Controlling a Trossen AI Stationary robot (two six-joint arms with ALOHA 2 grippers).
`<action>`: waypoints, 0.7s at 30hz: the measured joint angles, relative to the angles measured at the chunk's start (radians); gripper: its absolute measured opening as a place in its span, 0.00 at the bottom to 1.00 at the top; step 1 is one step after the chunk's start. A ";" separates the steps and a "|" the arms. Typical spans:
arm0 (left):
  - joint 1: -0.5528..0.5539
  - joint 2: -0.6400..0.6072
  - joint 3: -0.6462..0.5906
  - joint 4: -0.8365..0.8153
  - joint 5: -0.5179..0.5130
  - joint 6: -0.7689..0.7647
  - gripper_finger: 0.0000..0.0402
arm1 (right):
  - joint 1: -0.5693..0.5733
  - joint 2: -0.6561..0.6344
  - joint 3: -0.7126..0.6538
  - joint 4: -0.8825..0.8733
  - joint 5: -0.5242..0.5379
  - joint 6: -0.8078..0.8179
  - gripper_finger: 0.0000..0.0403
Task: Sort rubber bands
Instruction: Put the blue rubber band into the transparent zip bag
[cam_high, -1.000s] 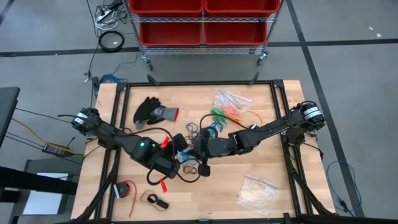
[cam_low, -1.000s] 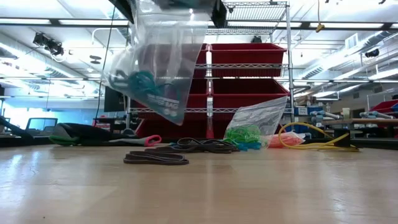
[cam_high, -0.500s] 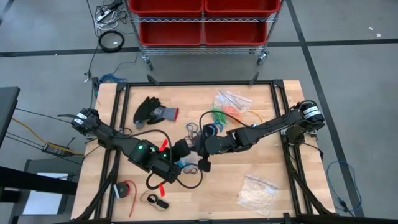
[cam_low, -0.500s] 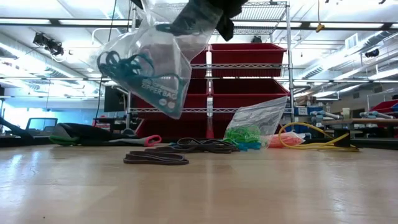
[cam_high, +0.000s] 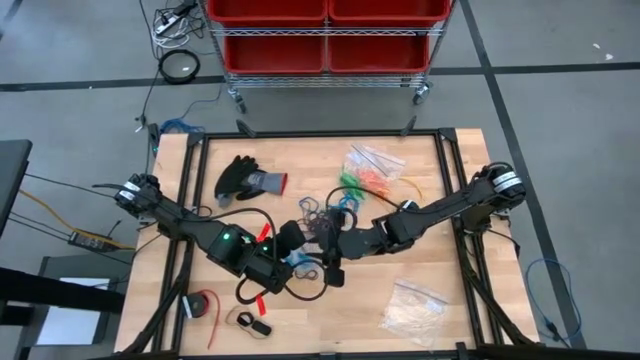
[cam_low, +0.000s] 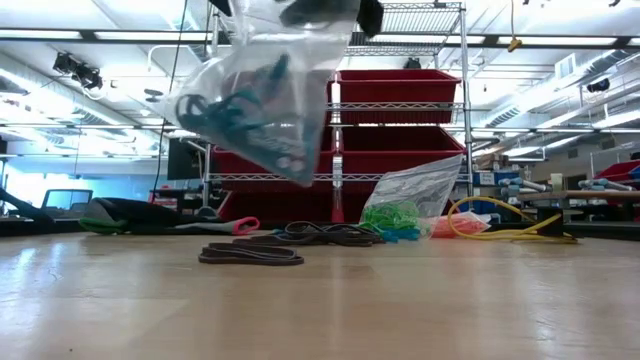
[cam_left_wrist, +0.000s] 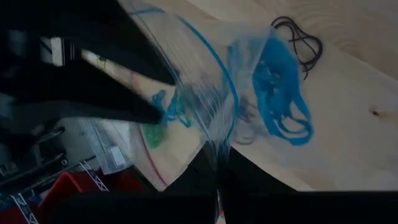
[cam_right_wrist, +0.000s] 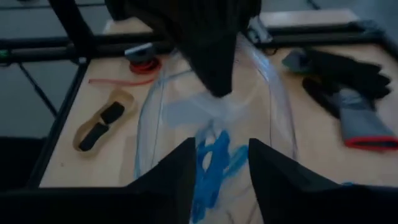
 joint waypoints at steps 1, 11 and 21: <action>0.000 0.000 0.000 0.001 0.000 0.000 0.03 | 0.007 -0.010 0.000 0.002 0.018 -0.001 0.36; 0.000 0.000 0.000 0.032 0.000 0.000 0.03 | 0.119 -0.150 0.000 -0.037 0.150 -0.010 0.37; 0.000 0.000 0.000 0.226 0.001 0.001 0.03 | 0.197 -0.186 0.000 -0.305 0.314 0.119 0.34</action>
